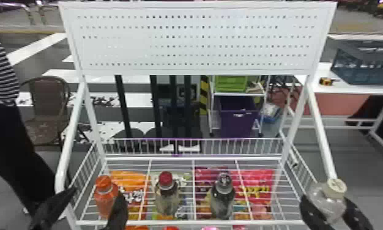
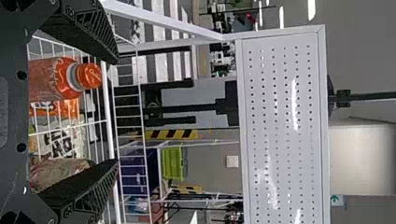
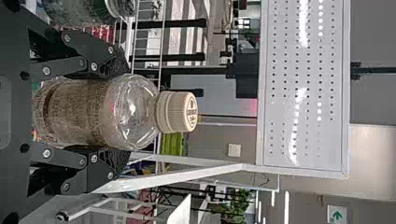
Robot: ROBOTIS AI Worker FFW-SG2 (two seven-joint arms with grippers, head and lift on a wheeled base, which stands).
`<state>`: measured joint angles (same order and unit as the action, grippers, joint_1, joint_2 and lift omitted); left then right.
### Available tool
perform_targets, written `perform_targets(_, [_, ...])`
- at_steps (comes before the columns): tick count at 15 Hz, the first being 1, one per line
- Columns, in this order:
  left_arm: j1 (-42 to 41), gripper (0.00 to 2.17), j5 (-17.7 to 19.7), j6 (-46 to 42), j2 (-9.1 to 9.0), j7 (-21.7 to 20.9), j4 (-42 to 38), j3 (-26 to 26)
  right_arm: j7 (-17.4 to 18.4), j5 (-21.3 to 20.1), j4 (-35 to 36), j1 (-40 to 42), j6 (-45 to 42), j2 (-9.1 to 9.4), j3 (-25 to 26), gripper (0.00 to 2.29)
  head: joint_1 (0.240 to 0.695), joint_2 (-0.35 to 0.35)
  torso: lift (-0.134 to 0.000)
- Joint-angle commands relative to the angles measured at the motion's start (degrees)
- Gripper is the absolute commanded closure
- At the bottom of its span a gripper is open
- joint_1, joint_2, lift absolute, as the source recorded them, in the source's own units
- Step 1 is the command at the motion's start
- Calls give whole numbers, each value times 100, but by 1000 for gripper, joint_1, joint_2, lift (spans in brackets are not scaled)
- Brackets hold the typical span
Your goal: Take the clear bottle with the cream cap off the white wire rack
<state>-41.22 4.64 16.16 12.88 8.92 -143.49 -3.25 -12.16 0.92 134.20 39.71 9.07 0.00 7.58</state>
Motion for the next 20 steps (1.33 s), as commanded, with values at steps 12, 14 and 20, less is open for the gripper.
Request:
perform_targets(12, [-255,140,134,-864,-40,-22,163,281,-357,884,800,1513,-1086,5,780,1686,499,0,0])
perform_targets(14, [-290,140,160,-847,-49,-22,120,351,-375,998,792,1513,-1104,5,877,1686,499,0,0])
perform_targets(20, [-308,140,160,-847,-67,-22,102,360,-480,1077,713,1513,-1192,5,885,1686,499,0,0])
